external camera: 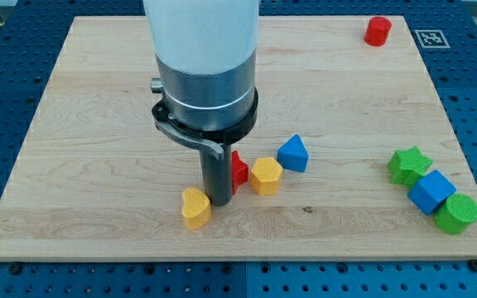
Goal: Push red star towards red circle
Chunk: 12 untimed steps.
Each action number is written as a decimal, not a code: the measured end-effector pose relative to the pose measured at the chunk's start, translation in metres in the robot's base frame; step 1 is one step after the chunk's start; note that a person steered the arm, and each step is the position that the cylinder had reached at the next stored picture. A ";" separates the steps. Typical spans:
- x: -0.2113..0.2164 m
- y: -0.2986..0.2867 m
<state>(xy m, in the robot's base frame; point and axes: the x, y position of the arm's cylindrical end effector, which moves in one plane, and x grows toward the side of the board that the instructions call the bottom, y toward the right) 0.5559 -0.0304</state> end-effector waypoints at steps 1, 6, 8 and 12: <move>-0.011 0.000; -0.063 0.010; -0.077 0.025; -0.089 0.064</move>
<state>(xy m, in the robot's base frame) 0.4669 0.0341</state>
